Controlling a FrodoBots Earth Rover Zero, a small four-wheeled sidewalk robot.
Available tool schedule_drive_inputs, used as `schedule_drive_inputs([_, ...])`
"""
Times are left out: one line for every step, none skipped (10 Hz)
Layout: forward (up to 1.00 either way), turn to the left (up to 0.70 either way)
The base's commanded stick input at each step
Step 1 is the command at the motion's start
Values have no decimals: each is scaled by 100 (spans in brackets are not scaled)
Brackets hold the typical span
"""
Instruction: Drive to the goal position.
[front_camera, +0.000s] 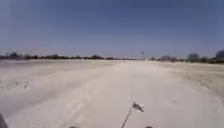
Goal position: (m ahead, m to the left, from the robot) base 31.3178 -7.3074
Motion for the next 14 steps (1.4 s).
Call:
schedule_drive_inputs([70,0])
schedule_drive_inputs([70,0])
schedule_drive_inputs([70,0])
schedule_drive_inputs([70,0])
schedule_drive_inputs([70,0])
schedule_drive_inputs([70,0])
schedule_drive_inputs([70,0])
schedule_drive_inputs([70,0])
schedule_drive_inputs([70,0])
schedule_drive_inputs([70,0])
schedule_drive_inputs([70,0])
schedule_drive_inputs([70,0])
schedule_drive_inputs([70,0])
schedule_drive_inputs([70,0])
